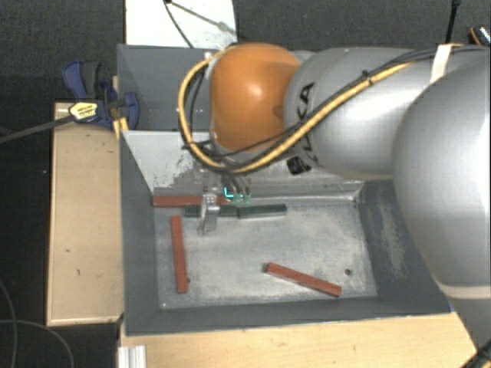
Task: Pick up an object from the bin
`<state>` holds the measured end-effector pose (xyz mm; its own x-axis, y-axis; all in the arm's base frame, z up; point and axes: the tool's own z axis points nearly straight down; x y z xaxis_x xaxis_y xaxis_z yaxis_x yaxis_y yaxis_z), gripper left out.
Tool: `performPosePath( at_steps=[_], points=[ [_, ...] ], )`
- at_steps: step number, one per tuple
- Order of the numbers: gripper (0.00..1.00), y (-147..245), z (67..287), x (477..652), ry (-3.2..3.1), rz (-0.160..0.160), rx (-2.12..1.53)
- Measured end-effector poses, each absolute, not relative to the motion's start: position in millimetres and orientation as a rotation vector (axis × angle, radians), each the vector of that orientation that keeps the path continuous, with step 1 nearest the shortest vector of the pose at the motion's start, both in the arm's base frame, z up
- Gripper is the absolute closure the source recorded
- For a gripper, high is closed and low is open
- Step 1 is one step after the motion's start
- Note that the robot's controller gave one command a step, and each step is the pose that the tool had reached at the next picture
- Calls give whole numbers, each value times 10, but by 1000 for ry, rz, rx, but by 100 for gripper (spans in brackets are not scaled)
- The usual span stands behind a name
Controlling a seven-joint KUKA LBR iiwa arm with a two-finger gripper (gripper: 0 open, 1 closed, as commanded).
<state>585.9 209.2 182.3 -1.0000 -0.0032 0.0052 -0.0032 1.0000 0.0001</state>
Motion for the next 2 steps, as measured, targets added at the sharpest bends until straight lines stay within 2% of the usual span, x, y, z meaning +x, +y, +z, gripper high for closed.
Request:
performPosePath(
  at_steps=[1,2],
  points=[
    [0,863,1560,5810,-3141,6,-33],
    [0,372,674,5905,-3134,2,183]
  ],
)
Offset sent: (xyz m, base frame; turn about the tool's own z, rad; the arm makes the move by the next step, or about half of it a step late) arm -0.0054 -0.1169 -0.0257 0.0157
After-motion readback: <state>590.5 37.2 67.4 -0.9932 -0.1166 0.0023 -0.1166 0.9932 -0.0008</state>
